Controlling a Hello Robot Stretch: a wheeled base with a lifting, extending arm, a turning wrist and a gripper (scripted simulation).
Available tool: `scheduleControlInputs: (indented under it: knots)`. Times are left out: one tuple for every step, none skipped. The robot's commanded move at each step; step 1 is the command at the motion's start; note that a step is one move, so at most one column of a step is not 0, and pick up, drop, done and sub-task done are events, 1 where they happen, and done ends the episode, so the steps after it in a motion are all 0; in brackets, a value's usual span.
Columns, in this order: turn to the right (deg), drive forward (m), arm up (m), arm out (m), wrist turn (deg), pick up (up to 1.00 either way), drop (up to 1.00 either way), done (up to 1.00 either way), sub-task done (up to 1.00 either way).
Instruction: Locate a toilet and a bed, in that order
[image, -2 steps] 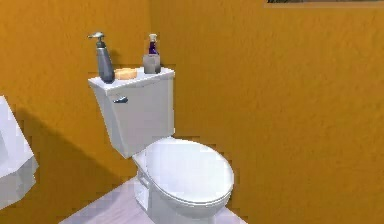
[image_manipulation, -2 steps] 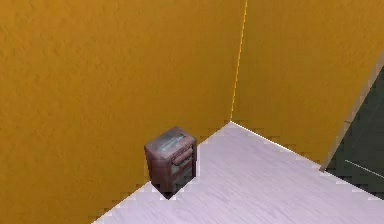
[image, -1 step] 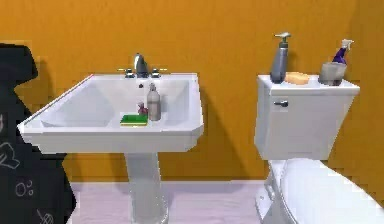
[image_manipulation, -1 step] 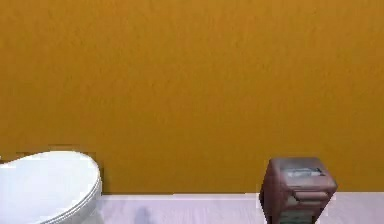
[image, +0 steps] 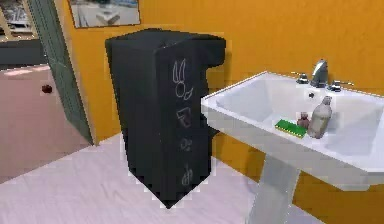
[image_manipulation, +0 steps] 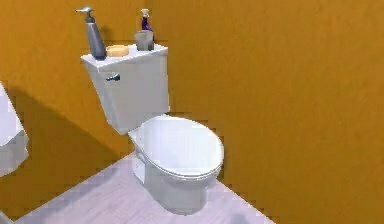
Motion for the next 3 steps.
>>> scheduleControlInputs:
  knots:
    - [-45.0, 0.0, 0.0, 0.0, 0.0, 0.0, 0.0, 0.0, 0.0]
    - [0.0, 1.0, 0.0, 0.0, 0.0, 0.0, 0.0, 0.0, 0.0]
    - [0.0, 1.0, 0.0, 0.0, 0.0, 0.0, 0.0, 0.0, 0.0]
